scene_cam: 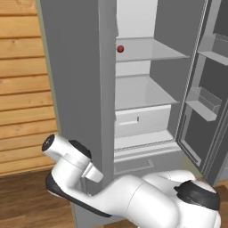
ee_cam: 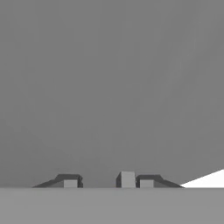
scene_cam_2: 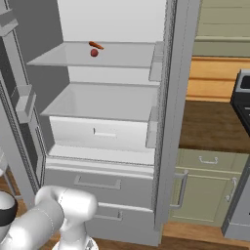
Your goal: Take the strawberry from the fridge and place it on top of the pancake, located on the dining counter.
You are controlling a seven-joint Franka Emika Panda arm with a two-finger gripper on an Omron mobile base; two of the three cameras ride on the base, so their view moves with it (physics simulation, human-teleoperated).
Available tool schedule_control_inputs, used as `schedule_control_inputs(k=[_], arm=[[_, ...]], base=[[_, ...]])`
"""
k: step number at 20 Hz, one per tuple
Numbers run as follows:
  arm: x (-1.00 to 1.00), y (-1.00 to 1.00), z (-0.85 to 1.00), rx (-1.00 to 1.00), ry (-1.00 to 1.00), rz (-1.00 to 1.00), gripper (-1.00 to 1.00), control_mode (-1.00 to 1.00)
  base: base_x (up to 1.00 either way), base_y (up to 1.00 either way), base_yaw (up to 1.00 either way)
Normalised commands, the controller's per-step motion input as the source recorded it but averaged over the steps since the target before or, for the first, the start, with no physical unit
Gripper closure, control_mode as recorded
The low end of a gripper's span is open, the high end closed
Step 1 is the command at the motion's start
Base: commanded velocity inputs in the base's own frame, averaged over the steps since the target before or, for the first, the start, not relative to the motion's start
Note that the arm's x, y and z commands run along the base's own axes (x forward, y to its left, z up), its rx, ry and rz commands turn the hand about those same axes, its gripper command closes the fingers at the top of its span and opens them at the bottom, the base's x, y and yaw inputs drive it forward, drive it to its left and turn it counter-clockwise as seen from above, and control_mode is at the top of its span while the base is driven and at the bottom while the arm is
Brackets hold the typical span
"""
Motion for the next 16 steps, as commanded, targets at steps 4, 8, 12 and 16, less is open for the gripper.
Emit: schedule_control_inputs(k=[4,8,12,16], arm=[[-0.24,0.33,0.71,0.0,0.0,0.22,-1.0,-1.0],[0.0,0.38,0.84,0.0,0.0,0.29,-1.0,-1.0],[-0.04,0.2,0.83,0.0,0.03,0.17,-1.0,-1.0],[-0.22,0.34,0.67,0.0,-0.01,0.02,-1.0,-1.0]], base=[[0.0,0.0,0.0],[0.0,0.0,0.0],[0.0,0.0,0.0],[0.0,0.0,0.0]])
